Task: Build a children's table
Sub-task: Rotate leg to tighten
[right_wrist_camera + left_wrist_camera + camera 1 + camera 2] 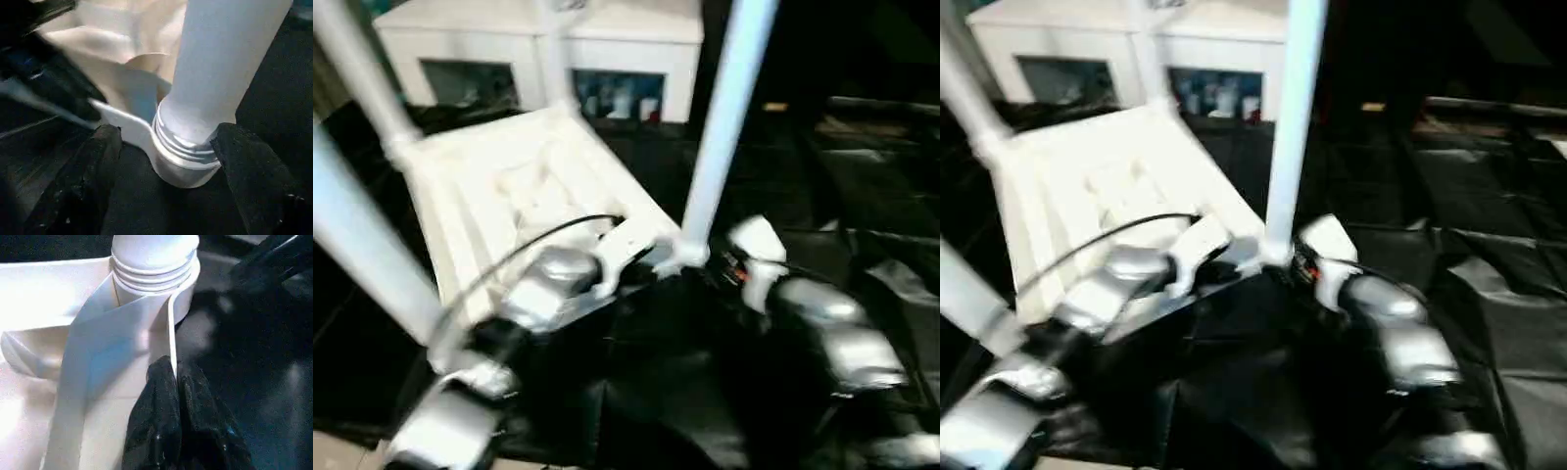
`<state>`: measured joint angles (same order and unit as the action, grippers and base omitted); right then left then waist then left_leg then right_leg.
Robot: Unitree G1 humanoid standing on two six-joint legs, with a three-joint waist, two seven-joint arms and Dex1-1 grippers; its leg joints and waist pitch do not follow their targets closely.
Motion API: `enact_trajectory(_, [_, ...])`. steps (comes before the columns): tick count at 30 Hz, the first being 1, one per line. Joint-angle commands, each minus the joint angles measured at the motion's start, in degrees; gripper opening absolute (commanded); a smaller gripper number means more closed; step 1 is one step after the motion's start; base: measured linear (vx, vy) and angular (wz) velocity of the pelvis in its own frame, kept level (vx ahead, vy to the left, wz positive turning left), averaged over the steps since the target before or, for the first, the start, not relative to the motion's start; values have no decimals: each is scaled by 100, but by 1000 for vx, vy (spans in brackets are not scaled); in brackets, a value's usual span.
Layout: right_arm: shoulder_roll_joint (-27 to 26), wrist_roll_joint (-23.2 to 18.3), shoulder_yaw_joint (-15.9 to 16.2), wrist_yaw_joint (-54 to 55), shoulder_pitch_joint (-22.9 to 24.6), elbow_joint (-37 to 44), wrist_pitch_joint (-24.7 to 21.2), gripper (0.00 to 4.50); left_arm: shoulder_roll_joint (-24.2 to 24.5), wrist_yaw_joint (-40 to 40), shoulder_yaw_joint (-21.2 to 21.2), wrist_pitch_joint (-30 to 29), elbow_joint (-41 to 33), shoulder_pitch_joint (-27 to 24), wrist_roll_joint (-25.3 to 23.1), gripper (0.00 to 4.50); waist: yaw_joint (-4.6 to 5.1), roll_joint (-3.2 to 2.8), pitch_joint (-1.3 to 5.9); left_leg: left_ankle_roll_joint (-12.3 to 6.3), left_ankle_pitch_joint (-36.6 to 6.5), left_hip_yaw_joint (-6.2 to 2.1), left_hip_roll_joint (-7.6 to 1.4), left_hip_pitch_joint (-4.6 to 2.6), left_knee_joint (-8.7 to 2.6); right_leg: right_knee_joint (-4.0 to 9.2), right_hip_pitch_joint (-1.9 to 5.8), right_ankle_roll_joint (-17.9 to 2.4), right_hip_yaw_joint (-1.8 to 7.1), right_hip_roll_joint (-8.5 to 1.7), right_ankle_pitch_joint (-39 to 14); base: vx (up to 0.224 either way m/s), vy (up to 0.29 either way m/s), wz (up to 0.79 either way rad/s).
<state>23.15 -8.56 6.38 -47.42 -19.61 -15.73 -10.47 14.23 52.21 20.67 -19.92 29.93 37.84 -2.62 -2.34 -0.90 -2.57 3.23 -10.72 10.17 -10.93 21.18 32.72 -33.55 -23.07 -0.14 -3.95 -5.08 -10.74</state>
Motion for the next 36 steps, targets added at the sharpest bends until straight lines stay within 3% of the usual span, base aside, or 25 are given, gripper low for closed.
enact_trajectory(1, [138,-115,133,-434,52,208,40,331,108,575,407,-162,-156,-200,13,0,-18,46,303,-914,-412,-25,-210,-21,-284,250,348,-1743,229,-297,352,0,0,0])
enact_trajectory(4, [293,-133,220,-672,48,247,53,331,342,1030,525,-119,-455,-299,119,0,-9,30,266,-623,-970,-23,-233,-61,-338,337,312,-1621,242,-299,-647,0,0,0])
enact_trajectory(7, [424,-145,379,-878,33,308,-4,331,560,1322,600,-241,-820,-436,156,0,-28,24,269,-504,-921,-23,-246,-76,-348,309,308,-1604,253,-285,-533,0,0,0])
enact_trajectory(12, [448,32,538,-1071,28,286,54,331,704,1401,594,-413,-1098,-548,176,0,-65,41,290,-557,-671,-8,-221,-64,-317,262,326,-1640,258,-290,-159,0,0,0])
enact_trajectory(22, [363,-95,538,-1162,-64,123,51,331,761,1488,581,-558,-1268,-585,195,0,-61,42,297,-585,-617,-8,-211,-58,-302,261,333,-1630,251,-285,-219,0,0,0])
enact_trajectory(23, [322,-122,522,-1183,-72,85,68,295,761,1492,586,-582,-1288,-590,189,0,-63,47,310,-601,-554,-10,-211,-56,-293,248,342,-1640,253,-289,-139,0,0,0])
enact_trajectory(27, [285,-121,524,-1220,-71,40,106,283,771,1486,601,-617,-1318,-597,190,0,-68,43,312,-641,-473,-11,-209,-54,-285,232,342,-1671,248,-279,-12,0,0,0])
enact_trajectory(36, [241,-98,570,-1273,-39,-65,175,259,813,1502,613,-689,-1388,-632,169,0,-59,52,286,-472,-849,-14,-206,-51,-298,285,332,-1537,254,-287,-648,0,0,0])
